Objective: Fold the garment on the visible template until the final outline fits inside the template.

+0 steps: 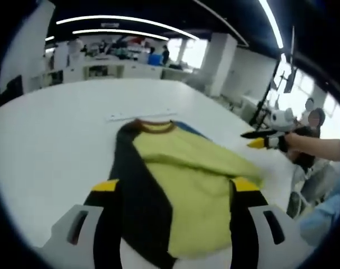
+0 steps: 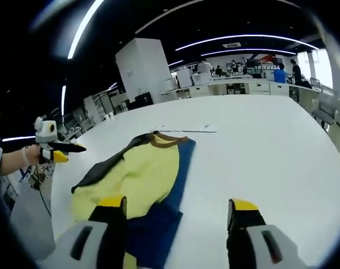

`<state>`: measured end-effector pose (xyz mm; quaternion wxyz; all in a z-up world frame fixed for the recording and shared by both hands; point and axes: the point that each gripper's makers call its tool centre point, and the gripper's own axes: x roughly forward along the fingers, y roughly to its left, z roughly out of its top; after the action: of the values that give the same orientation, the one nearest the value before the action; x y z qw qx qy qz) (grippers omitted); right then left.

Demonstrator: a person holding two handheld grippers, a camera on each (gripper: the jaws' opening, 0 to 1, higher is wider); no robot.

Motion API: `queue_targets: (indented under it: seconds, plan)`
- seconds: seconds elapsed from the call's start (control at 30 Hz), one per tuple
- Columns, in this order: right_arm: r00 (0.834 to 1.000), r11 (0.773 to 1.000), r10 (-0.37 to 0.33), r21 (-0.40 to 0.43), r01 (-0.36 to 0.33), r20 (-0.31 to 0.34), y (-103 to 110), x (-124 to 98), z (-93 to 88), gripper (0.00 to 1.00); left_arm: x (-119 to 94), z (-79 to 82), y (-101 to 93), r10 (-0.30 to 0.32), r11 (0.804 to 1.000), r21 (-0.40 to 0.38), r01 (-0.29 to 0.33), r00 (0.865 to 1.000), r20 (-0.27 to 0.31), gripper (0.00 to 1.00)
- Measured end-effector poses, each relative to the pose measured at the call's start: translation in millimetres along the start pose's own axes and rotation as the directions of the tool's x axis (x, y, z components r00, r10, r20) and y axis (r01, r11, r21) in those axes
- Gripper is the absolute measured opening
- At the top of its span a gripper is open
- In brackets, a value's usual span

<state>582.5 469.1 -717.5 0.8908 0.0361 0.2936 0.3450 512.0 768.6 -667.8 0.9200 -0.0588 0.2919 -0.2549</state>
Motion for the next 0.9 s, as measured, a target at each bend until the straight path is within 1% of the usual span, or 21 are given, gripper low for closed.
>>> queue_targets:
  seconds: [0.1, 0.2, 0.23, 0.3, 0.37, 0.53, 0.57, 0.77, 0.8, 0.83, 0.87, 0.9]
  plan:
    - [1.000, 1.000, -0.002, 0.000, 0.002, -0.013, 3, -10, -10.4, 0.71, -7, -4.8, -8.4, 0.001, 1.000, 0.001, -0.001, 1.000, 0.001, 0.74]
    - [1.000, 1.000, 0.004, 0.010, -0.003, -0.027, 3, -15, -18.5, 0.65, -10, -10.7, -13.1, -0.005, 1.000, -0.004, 0.005, 1.000, -0.003, 0.74]
    - [0.999, 1.000, 0.008, 0.020, -0.008, -0.031, 0, -15, -21.2, 0.64, -11, -11.8, -13.4, -0.002, 1.000, -0.003, 0.002, 1.000, -0.004, 0.74]
    - [0.999, 1.000, 0.007, 0.017, -0.006, -0.036, 4, -19, -25.3, 0.63, -12, -10.8, -11.4, 0.001, 1.000, -0.007, -0.001, 1.000, -0.002, 0.74]
    - [0.999, 1.000, 0.005, 0.013, -0.004, -0.037, 4, -17, -24.6, 0.63, -15, -10.2, -13.3, 0.004, 1.000, -0.018, -0.003, 1.000, 0.007, 0.74]
    - [0.998, 1.000, 0.023, 0.013, -0.022, -0.053, 11, -15, -28.3, 0.59, -17, -7.4, -10.5, 0.009, 1.000, -0.013, -0.009, 1.000, 0.012, 0.74]
    - [0.998, 1.000, 0.024, 0.018, -0.023, -0.053, 10, -15, -28.7, 0.59, -18, -7.5, -9.9, 0.010, 1.000, -0.020, -0.009, 1.000, 0.016, 0.74]
    - [0.997, 0.999, 0.038, 0.005, -0.038, -0.071, 18, -14, -33.4, 0.59, -20, -16.9, -5.4, 0.022, 1.000, -0.009, -0.022, 1.000, -0.003, 0.75]
    - [0.996, 0.999, 0.040, 0.003, -0.040, -0.079, 20, -14, -35.5, 0.58, -21, -18.1, -3.3, 0.024, 1.000, -0.017, -0.024, 1.000, -0.007, 0.75]
    - [0.995, 0.999, 0.045, 0.000, -0.045, -0.086, 22, -14, -37.4, 0.56, -22, -19.1, -2.4, 0.025, 0.999, -0.023, -0.025, 1.000, -0.005, 0.74]
    - [0.993, 0.998, 0.058, -0.001, -0.058, -0.105, 25, -15, -41.5, 0.52, -23, -22.0, 0.4, 0.030, 0.999, -0.031, -0.030, 1.000, -0.004, 0.74]
    - [0.992, 0.998, 0.068, 0.002, -0.068, -0.109, 27, -15, -43.0, 0.48, -24, -23.6, 1.5, 0.033, 0.999, -0.035, -0.033, 0.999, -0.004, 0.74]
